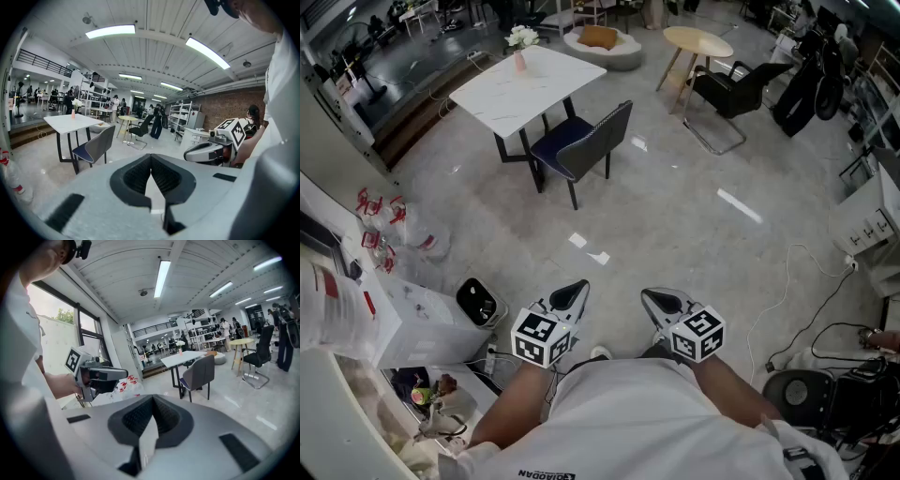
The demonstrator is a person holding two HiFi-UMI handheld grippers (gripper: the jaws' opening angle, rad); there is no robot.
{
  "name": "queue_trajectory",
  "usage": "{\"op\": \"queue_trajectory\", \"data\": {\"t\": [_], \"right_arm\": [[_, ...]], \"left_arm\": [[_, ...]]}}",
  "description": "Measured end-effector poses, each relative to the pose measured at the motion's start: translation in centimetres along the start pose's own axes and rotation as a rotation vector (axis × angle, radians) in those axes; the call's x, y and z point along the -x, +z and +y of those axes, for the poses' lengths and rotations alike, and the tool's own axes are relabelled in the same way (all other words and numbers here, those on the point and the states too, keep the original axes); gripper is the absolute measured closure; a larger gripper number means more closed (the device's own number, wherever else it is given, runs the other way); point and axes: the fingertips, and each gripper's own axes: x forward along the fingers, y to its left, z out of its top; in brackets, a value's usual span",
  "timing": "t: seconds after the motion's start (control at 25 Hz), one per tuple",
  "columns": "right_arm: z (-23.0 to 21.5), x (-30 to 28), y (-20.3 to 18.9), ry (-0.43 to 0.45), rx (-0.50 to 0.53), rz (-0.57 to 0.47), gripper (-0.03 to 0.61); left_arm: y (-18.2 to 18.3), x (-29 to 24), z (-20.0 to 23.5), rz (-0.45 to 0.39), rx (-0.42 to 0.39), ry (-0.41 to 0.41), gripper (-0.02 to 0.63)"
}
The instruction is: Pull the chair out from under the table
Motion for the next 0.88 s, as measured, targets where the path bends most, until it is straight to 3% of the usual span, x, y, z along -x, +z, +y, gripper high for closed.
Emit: {"op": "queue_trajectory", "data": {"t": [0.68, 0.88], "right_arm": [[1.2, -0.6, 0.4, 0.014, -0.016, -0.016, 0.572], [1.0, -0.6, -0.1, -0.018, -0.012, -0.010, 0.572]], "left_arm": [[-0.4, 0.9, 0.8, -0.010, 0.004, 0.009, 0.611], [-1.3, 0.8, 0.8, -0.001, 0.019, 0.004, 0.611]]}}
